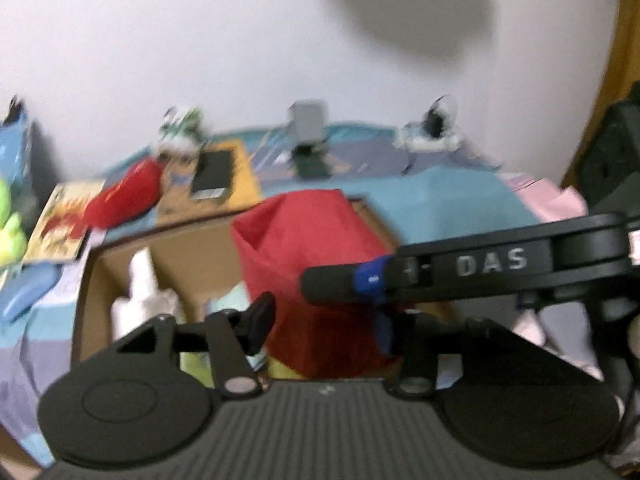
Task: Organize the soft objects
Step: 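Carry the red cloth with the right gripper and release it in the box, then move the right tool back to the bed toward the grey-beige sock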
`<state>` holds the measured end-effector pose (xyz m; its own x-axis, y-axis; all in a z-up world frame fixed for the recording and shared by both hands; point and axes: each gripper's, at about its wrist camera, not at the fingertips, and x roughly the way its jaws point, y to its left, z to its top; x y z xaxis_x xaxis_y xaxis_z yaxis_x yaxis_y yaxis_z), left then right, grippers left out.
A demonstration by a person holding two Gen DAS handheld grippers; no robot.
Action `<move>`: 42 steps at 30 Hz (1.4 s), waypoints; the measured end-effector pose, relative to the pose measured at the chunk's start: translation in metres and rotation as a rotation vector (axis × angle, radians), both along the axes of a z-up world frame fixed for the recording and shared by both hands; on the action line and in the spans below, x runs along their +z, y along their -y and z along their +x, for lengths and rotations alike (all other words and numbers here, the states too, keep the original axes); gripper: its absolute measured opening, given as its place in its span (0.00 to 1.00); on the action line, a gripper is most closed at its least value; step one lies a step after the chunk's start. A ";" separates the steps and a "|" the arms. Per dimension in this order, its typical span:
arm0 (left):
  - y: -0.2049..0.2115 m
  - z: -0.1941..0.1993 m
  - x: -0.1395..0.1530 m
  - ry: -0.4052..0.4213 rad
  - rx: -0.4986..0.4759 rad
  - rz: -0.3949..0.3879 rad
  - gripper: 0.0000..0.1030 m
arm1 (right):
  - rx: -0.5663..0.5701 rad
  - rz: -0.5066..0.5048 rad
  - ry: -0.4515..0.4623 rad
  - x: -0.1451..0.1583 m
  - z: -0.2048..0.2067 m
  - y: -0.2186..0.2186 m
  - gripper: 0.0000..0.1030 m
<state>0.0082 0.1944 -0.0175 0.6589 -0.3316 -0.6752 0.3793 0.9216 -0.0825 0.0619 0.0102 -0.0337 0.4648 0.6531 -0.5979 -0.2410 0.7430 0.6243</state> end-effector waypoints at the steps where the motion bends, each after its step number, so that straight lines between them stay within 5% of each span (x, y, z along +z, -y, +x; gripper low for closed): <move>1: -0.006 0.006 -0.010 -0.031 0.015 0.013 0.49 | -0.011 -0.024 -0.013 -0.006 0.001 -0.003 0.22; 8: -0.037 0.018 -0.056 -0.186 0.063 0.070 0.53 | -0.060 -0.060 -0.086 -0.025 -0.009 -0.003 0.21; 19: -0.054 0.010 -0.032 -0.136 0.130 0.078 0.53 | -0.045 -0.069 -0.062 -0.011 -0.030 -0.011 0.21; 29: -0.056 -0.020 -0.009 -0.083 0.232 0.161 0.54 | 0.113 -0.044 0.003 0.004 -0.055 -0.032 0.21; 42: -0.017 -0.062 -0.035 -0.197 0.375 0.235 0.54 | 0.272 -0.091 -0.075 -0.017 -0.073 -0.005 0.21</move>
